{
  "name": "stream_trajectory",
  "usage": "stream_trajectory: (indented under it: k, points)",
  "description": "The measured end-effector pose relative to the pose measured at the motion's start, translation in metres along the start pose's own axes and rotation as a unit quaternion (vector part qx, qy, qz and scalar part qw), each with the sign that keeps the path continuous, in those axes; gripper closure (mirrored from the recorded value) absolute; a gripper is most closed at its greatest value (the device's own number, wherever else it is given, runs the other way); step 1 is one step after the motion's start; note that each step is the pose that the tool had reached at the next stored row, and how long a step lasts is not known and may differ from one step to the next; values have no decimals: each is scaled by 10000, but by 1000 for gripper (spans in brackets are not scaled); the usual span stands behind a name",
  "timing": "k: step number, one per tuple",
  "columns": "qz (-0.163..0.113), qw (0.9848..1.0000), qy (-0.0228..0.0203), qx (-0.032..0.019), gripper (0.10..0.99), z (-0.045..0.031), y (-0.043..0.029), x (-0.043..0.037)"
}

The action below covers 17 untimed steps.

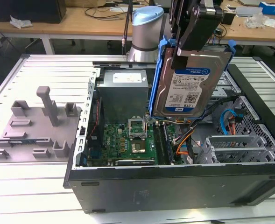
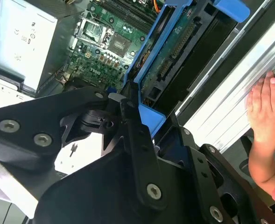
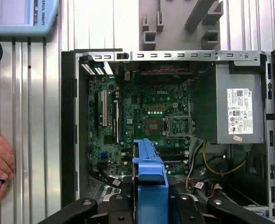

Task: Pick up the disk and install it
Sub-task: 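Insert the disk into the insertion slot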

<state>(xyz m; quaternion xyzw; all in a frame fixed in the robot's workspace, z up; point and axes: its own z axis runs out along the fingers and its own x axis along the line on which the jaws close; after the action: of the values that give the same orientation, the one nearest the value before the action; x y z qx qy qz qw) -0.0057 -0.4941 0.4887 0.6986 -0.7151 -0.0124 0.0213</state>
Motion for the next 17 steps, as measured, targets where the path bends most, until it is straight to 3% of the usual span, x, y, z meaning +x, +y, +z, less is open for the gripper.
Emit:
stream_trajectory:
  k: [9, 12, 14, 15, 17]
  points:
    - [0, 10000, -5, 3, 718, -2, -7, 0]
    - [-2, 10000, -56, 19, 718, 0, -3, 2]
    - [-4, 9999, -106, 71, 718, 1, 9, 4]
    - [-5, 9998, -140, 126, 718, 1, 19, 7]
    - [-6, 9997, -163, 170, 718, 2, 30, 12]
